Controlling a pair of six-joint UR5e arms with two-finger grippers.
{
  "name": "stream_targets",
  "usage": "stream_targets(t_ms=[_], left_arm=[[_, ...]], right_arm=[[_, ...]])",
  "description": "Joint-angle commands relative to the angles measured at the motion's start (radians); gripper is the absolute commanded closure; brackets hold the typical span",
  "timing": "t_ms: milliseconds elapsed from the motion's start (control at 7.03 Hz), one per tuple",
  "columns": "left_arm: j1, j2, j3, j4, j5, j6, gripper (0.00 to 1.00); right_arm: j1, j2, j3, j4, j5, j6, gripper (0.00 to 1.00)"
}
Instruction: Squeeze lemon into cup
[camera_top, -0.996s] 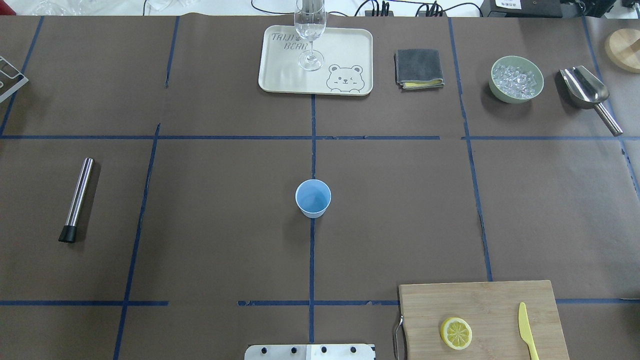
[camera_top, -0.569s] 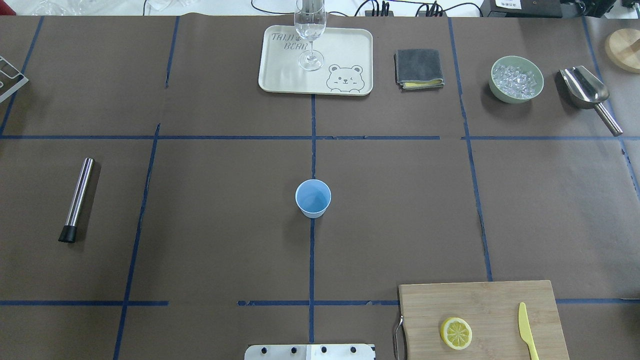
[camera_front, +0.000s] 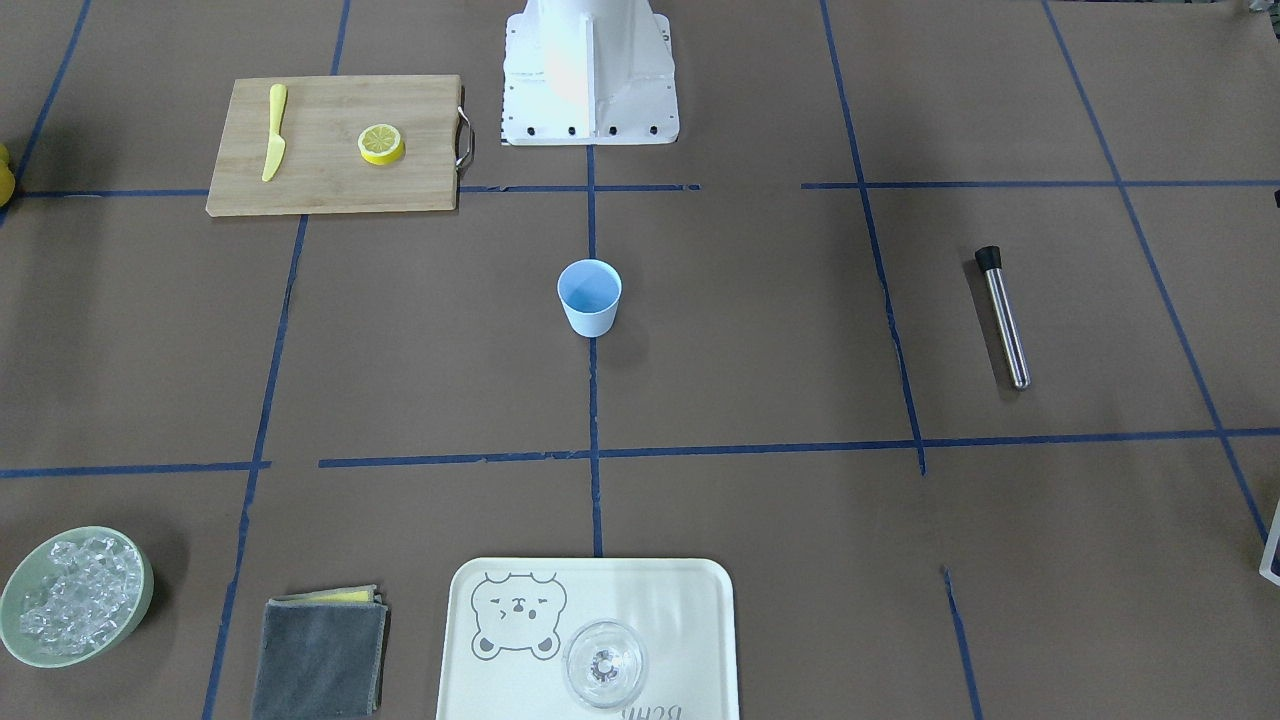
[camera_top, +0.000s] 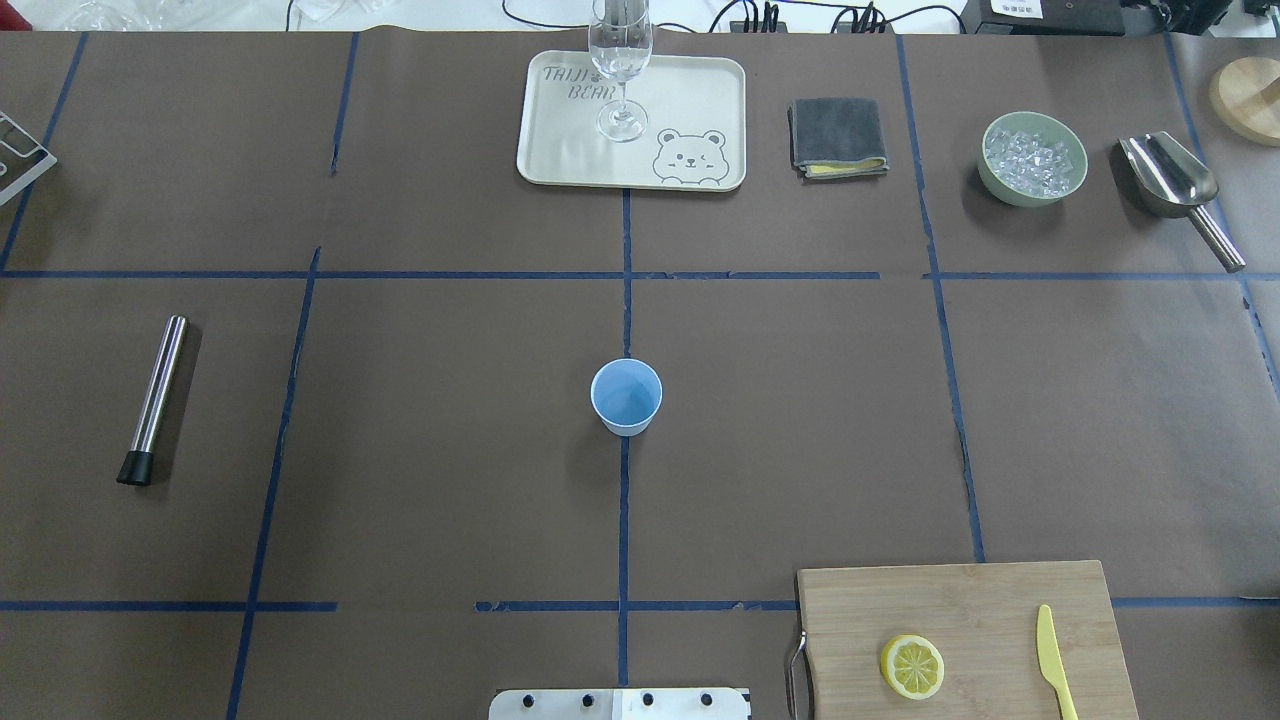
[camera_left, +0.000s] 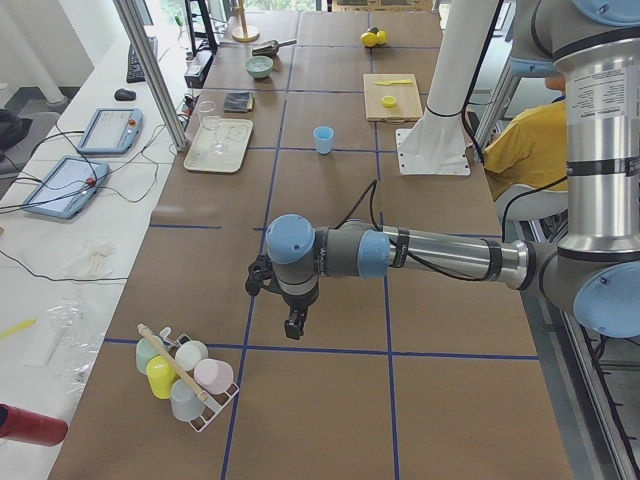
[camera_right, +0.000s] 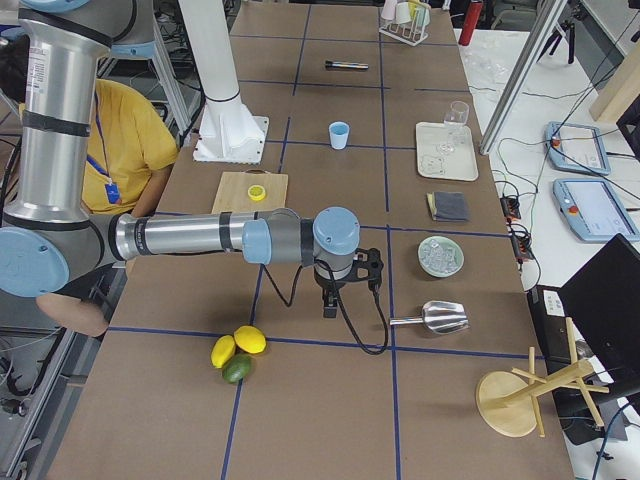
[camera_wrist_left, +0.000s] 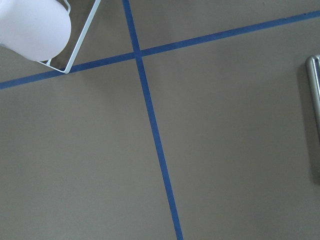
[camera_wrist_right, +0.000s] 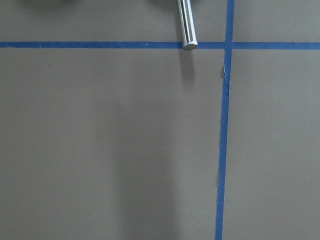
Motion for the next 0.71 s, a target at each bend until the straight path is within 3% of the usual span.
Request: stream_targets(t_ms=[0, 142, 285, 569], left_arm=[[0.002, -0.006, -0.005, -0.007, -0.033, -0.001, 0.0], [0.002, -0.008, -0.006, -0.01, -0.034, -0.001, 0.0], [0.002, -0.026, -0.008, -0.028, -0.034, -0.002, 0.0], [0.002, -0.022, -0.006, -0.028, -0.036, -0.002, 0.0]], right_arm=[[-0.057, 0.001, 0.04, 0.003, 0.016, 0.004, 0.0], [-0.135, -0.002, 0.091, 0.03, 0.016, -0.001, 0.0], [-0.23, -0.004, 0.1, 0.131, 0.009, 0.069, 0.0], [-0.489, -0.008, 0.158, 0.374, -0.051, 0.598, 0.0]])
